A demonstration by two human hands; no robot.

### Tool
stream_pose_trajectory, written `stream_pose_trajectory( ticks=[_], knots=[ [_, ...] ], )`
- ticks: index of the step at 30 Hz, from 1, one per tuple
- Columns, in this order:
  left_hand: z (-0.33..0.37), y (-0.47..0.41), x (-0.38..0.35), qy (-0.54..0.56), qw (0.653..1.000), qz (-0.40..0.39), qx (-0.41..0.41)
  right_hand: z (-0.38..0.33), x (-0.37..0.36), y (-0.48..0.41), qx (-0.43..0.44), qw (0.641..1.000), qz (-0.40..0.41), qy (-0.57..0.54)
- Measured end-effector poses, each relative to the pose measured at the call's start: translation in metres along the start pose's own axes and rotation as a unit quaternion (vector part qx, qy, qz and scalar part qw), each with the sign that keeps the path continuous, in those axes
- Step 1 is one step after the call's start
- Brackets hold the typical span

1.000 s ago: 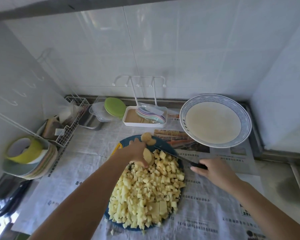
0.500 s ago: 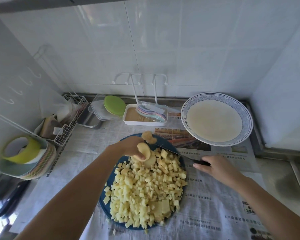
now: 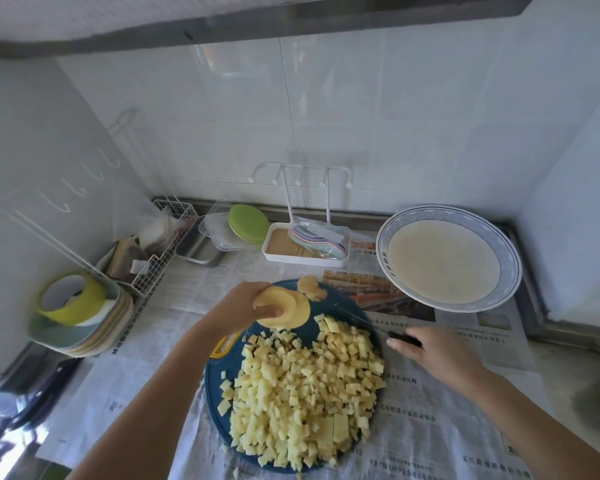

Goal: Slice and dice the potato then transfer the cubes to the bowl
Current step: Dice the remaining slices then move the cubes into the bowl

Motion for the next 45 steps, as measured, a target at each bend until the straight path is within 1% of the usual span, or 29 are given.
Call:
stream_pose_trajectory(
  ticks=[1,2,4,5,7,9,11,14,16,18,21,24,27,30,33,36,37,39,41,42,45],
  knots=[
    [-0.003,0.004,0.000,0.036,0.999,0.007,0.015,-0.002,0.002,0.001,-0.012,1.000,0.019,-0.013],
    [-0.007,0.008,-0.003,0.095,0.995,0.011,0.036,-0.004,0.005,0.002,-0.020,0.999,0.034,-0.028],
    [-0.016,0.015,-0.009,0.224,0.971,0.008,0.082,-0.012,0.008,0.005,-0.024,0.998,0.042,-0.040],
    [-0.020,0.018,-0.013,0.270,0.957,0.002,0.102,-0.019,0.008,0.007,-0.025,0.998,0.040,-0.040],
    [-0.023,0.024,-0.022,0.351,0.928,-0.033,0.123,-0.035,0.007,0.009,-0.031,0.997,0.036,-0.063],
    [-0.024,0.028,-0.031,0.403,0.904,-0.075,0.122,-0.057,0.005,0.008,-0.036,0.992,0.044,-0.111],
    [-0.021,0.031,-0.035,0.410,0.900,-0.101,0.106,-0.081,0.004,0.003,-0.031,0.989,0.070,-0.127],
    [-0.015,0.035,-0.036,0.361,0.922,-0.115,0.077,-0.110,0.002,-0.010,-0.037,0.984,0.106,-0.139],
    [-0.010,0.038,-0.034,0.340,0.932,-0.111,0.058,-0.124,-0.001,-0.018,-0.039,0.984,0.106,-0.137],
    [-0.008,0.040,-0.032,0.343,0.932,-0.104,0.047,-0.131,-0.005,-0.023,-0.036,0.987,0.103,-0.122],
    [-0.011,0.046,-0.026,0.384,0.917,-0.088,0.053,-0.126,-0.014,-0.025,-0.038,0.988,0.088,-0.123],
    [-0.020,0.050,-0.023,0.442,0.892,-0.065,0.070,-0.117,-0.024,-0.022,-0.054,0.986,0.077,-0.140],
    [-0.023,0.055,-0.024,0.480,0.871,-0.053,0.086,-0.119,-0.025,-0.019,-0.037,0.974,0.110,-0.194],
    [-0.024,0.058,-0.026,0.476,0.873,-0.058,0.091,-0.131,-0.018,-0.020,-0.010,0.958,0.134,-0.255],
    [-0.019,0.060,-0.023,0.490,0.866,-0.054,0.081,-0.141,-0.014,-0.028,-0.017,0.951,0.107,-0.288],
    [-0.016,0.059,-0.023,0.543,0.835,-0.040,0.082,-0.143,-0.017,-0.033,-0.030,0.939,0.069,-0.337],
    [-0.015,0.058,-0.025,0.559,0.823,-0.039,0.093,-0.144,-0.018,-0.033,-0.032,0.930,0.062,-0.360],
    [-0.012,0.056,-0.030,0.570,0.812,-0.041,0.117,-0.147,-0.018,-0.034,-0.038,0.913,0.055,-0.402],
    [-0.008,0.054,-0.037,0.564,0.814,-0.051,0.133,-0.148,-0.017,-0.036,-0.044,0.905,0.061,-0.419],
    [-0.006,0.053,-0.040,0.547,0.823,-0.060,0.137,-0.147,-0.016,-0.038,-0.042,0.906,0.067,-0.416],
    [-0.003,0.051,-0.041,0.456,0.876,-0.087,0.133,-0.144,-0.013,-0.042,-0.043,0.909,0.077,-0.407]
  ],
)
Point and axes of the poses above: each hand's wrist, its own y-axis away from the middle knuckle, its own x-axis out of the back of the hand, z = x × y, the point moved 4 cm from there along -y, towards the middle knuckle
